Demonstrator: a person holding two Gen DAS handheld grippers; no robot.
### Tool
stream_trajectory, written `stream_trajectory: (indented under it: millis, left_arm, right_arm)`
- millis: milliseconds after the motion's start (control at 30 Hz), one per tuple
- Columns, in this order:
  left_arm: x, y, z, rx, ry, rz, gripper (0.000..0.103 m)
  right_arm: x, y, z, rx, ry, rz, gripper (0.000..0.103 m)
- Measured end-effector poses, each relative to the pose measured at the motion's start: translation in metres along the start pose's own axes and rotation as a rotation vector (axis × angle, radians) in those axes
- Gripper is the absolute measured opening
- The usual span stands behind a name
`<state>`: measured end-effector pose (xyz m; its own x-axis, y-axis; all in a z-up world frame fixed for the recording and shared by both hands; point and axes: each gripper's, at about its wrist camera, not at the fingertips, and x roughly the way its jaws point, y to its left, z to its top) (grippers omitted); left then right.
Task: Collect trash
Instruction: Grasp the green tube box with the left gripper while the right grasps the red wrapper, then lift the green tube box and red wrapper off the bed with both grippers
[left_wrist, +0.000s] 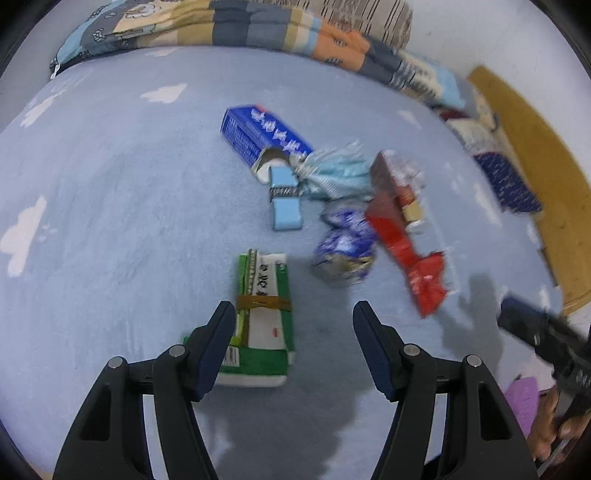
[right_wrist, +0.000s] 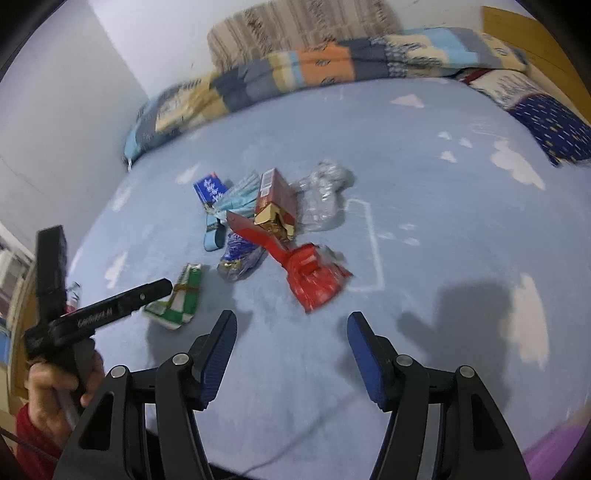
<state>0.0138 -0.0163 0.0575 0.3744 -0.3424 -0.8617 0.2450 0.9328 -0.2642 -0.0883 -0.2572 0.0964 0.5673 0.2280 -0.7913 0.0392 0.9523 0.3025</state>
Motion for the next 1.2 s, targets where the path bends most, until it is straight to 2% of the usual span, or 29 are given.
stream_trajectory:
  millis: [133,267,333,367,433,533,600,733,867,1033,1200]
  left_arm:
    - [0.015,0.004,-0.001,0.011,0.036,0.049,0.065]
    - [0.028,0.01,-0.003,0.017,0.059,0.081,0.064]
    - [0.029,0.011,-0.002,0.015,0.05,0.095,0.053]
    - [0.028,0.01,-0.001,0.021,0.042,0.104,0.04]
    - [0.024,0.01,-0.002,0.011,0.03,0.096,0.04]
    - [0.018,0.012,-0.006,0.001,0.005,0.103,0.04]
    - [0.009,0.014,-0.009,-0.017,-0.02,0.079,0.04]
    - [-0.017,0.004,-0.014,0.006,-0.095,0.033,0.04]
    - [-0.04,-0.014,-0.017,0.053,-0.171,-0.003,0.04]
    - [-0.063,-0.038,-0.023,0.146,-0.269,0.016,0.04]
    - [-0.073,-0.046,-0.029,0.18,-0.301,0.022,0.04]
  right_arm:
    - [0.048,0.007,0.024,-0.078,0.028,-0.075,0.065]
    - [0.088,0.004,0.028,-0.142,0.076,-0.113,0.065]
    - [0.1,0.007,0.024,-0.204,0.1,-0.149,0.065]
    - [0.104,0.008,0.021,-0.229,0.106,-0.171,0.065]
    - [0.111,0.01,0.015,-0.264,0.118,-0.21,0.058]
    - [0.105,0.011,0.011,-0.274,0.091,-0.212,0.044]
    - [0.095,0.014,0.01,-0.264,0.072,-0.194,0.021]
    - [0.068,0.019,0.004,-0.2,0.03,-0.14,0.019]
    - [0.032,0.032,-0.001,-0.205,-0.062,-0.107,0.018]
    - [0.0,0.037,-0.001,-0.139,-0.167,-0.043,0.018]
    - [-0.007,0.041,0.004,-0.123,-0.212,-0.014,0.018]
